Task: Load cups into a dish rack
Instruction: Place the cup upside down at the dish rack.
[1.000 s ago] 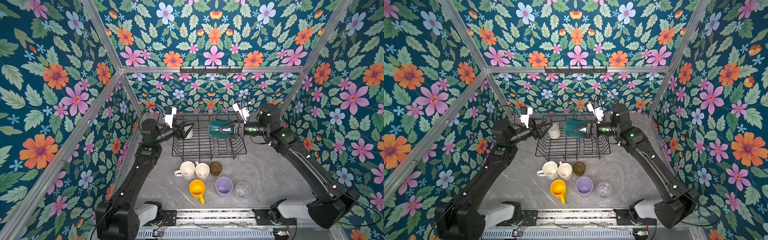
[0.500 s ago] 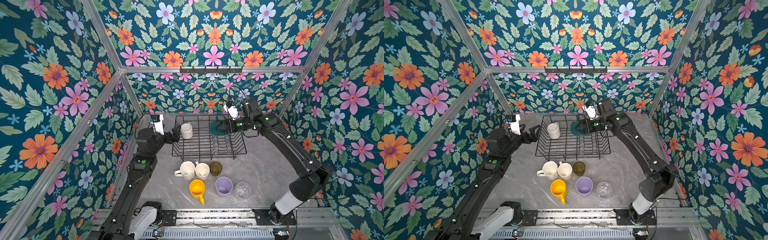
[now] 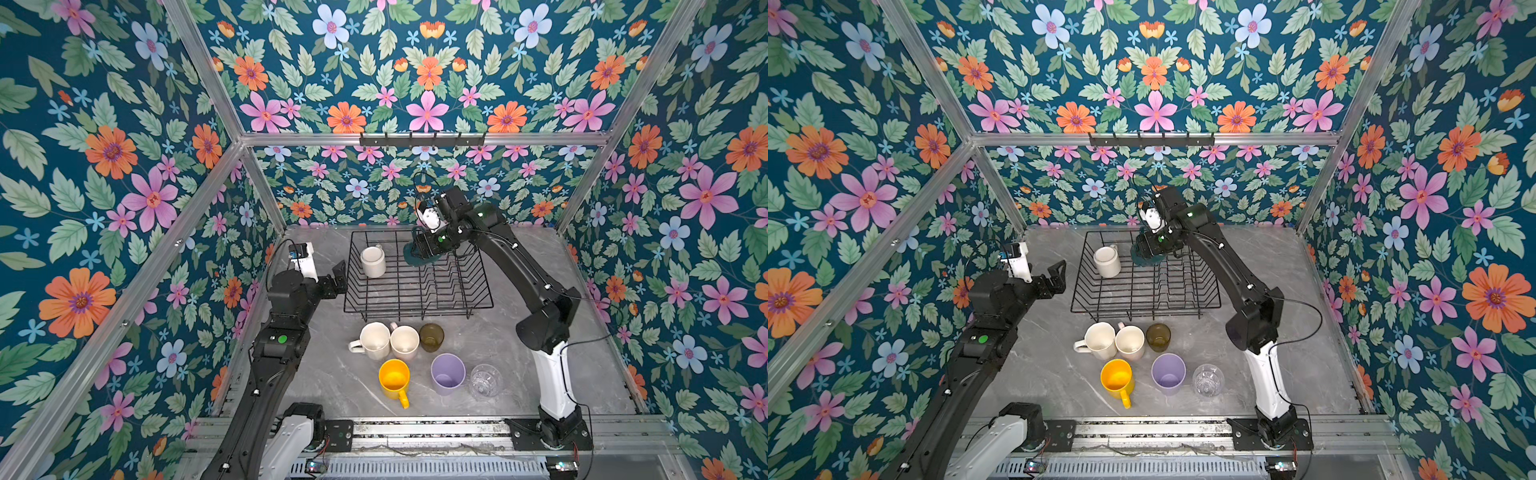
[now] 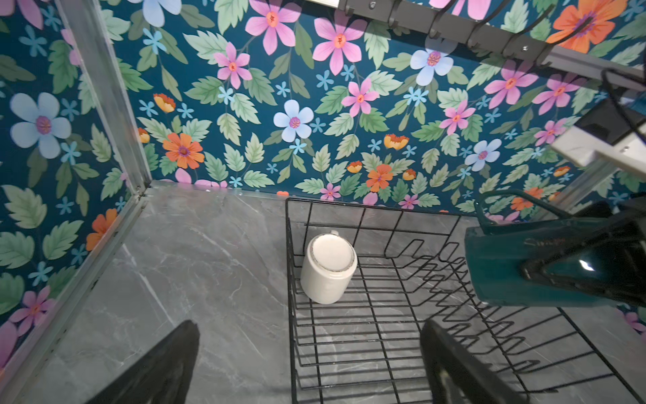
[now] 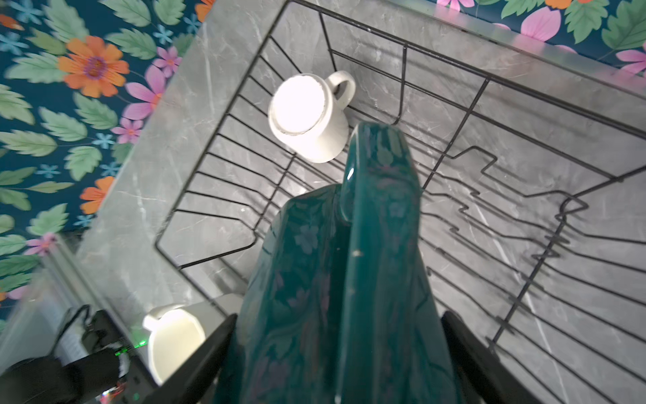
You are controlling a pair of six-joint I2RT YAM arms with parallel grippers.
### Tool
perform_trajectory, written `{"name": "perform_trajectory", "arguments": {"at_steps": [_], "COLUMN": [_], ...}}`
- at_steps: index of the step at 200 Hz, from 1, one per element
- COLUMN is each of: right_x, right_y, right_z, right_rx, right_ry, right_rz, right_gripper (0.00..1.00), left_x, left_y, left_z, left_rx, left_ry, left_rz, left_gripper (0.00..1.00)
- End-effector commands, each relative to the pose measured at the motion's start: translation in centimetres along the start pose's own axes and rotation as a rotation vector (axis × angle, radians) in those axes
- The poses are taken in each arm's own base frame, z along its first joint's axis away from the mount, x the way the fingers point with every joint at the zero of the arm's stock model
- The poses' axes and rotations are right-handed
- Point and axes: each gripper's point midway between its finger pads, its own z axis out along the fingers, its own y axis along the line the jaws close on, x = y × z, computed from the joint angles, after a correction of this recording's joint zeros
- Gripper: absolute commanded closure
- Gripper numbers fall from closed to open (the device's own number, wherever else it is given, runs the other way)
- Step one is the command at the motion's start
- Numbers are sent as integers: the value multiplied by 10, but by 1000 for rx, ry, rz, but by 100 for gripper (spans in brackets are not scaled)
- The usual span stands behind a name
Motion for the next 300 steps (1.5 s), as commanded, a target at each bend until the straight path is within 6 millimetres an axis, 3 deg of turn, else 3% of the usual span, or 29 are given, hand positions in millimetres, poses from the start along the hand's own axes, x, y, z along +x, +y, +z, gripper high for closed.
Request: {"name": "perform_trajectory", "arguments": {"at_steps": [1, 67, 111, 141, 195, 231, 269, 300], "right_x": [0, -3, 9, 11, 12, 16, 17, 18], "right_y": [-6, -12, -8, -9, -17, -50, -88, -111], "right_z": [8, 54, 67, 59, 3, -21, -21, -10], "right_rx": [47, 76, 109, 120, 203, 260, 324, 359], "right_ry": [23, 31, 77, 80, 54, 59, 66, 78], "right_rz": [-15, -19, -58, -59, -102, -57, -15, 0], "right_gripper": [100, 100, 100, 100, 100, 100, 100, 100], "left_x": [-1, -1, 3, 5, 5, 7, 7, 7], "left_y": [16, 25, 24, 23, 22, 21, 20, 20], "left_z": [-6, -12, -9, -7, -7, -5, -4, -4], "left_rx": [-91, -146, -136, -128, -123, -113, -111, -112], "left_ry": [0, -3, 14, 20, 17, 17, 18, 20], "left_rz": [31, 47, 44, 39, 35, 28, 28, 28], "left_gripper": [0, 0, 0, 0, 0, 0, 0, 0]}}
